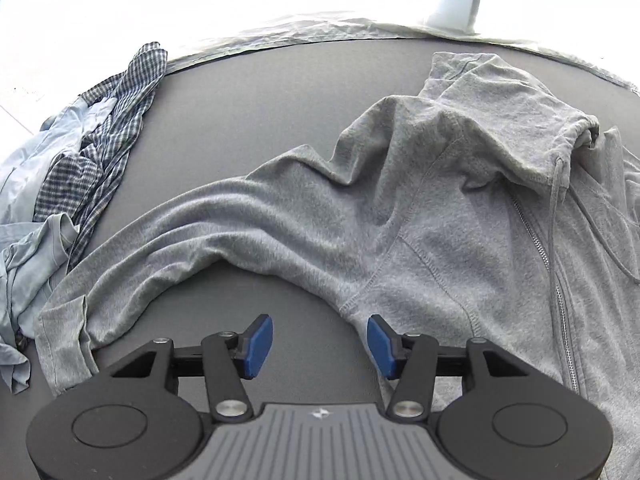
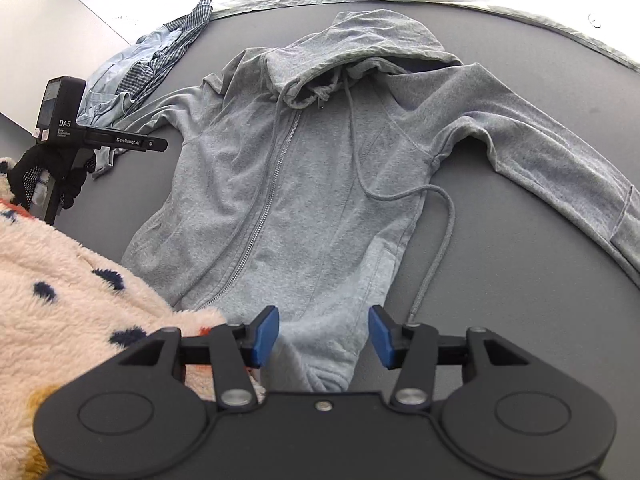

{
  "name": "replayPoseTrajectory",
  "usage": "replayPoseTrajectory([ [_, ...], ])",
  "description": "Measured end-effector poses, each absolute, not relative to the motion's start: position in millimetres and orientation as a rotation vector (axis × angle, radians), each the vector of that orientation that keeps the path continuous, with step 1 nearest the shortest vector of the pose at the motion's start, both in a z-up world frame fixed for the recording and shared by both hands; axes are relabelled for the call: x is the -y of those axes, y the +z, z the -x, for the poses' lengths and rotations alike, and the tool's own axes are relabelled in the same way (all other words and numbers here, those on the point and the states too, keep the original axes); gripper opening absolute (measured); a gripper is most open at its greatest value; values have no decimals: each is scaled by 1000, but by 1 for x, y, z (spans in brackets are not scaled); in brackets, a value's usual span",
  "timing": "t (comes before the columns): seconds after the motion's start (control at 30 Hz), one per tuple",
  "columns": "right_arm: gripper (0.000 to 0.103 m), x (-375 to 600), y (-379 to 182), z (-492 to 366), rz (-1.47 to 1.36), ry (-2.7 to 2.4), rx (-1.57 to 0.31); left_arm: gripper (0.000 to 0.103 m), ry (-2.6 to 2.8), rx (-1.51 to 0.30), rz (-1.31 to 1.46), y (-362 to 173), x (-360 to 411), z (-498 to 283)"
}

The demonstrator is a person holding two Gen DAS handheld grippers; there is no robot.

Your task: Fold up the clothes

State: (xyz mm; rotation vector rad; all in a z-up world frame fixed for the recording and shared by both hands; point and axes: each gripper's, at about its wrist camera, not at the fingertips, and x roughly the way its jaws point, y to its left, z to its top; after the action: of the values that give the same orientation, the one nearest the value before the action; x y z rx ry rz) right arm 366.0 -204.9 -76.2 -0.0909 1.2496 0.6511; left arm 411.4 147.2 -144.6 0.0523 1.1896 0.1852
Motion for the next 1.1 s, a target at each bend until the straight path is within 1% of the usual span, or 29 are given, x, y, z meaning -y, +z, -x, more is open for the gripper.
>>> replayPoseTrajectory([
  [0.07, 48, 215, -70, -386, 62, 594, -1237, 56, 162, -1187, -59, -147, -145, -428],
  [0.17, 47, 226, -70, -422, -13, 480, -1178, 56, 143, -1178, 16, -154, -146, -453],
  [0.23, 42, 219, -84, -444, -101, 465, -1164, 56, 139, -1173, 63, -161, -144, -471],
  [0.3, 29, 213, -98, -466, -190, 449, -1148, 56, 140, -1154, 55, -165, -138, -483],
  [0.37, 24, 206, -112, -489, -278, 433, -1131, 56, 139, -1133, 43, -169, -131, -496],
  [0.53, 24, 189, -146, -544, -496, 389, -1083, 56, 142, -1114, 77, -180, -126, -523],
  [0.63, 31, 179, -167, -578, -626, 362, -1050, 56, 159, -1102, 124, -186, -128, -537],
  [0.7, 34, 171, -176, -591, -666, 354, -1047, 56, 176, -1098, 179, -191, -132, -546],
  [0.83, 34, 156, -193, -613, -721, 345, -1053, 56, 205, -1100, 263, -202, -141, -556],
  [0.87, 35, 152, -195, -618, -720, 342, -1056, 58, 208, -1093, 268, -203, -141, -557],
  [0.93, 29, 145, -196, -628, -698, 334, -1069, 58, 206, -1078, 273, -204, -143, -558],
  [0.97, 16, 141, -196, -633, -692, 332, -1075, 58, 206, -1072, 276, -204, -143, -559],
  [1.0, 8, 138, -194, -638, -695, 341, -1064, 58, 207, -1071, 284, -204, -145, -561],
  [1.1, 7, 128, -180, -651, -700, 387, -988, 58, 209, -1067, 327, -204, -151, -564],
])
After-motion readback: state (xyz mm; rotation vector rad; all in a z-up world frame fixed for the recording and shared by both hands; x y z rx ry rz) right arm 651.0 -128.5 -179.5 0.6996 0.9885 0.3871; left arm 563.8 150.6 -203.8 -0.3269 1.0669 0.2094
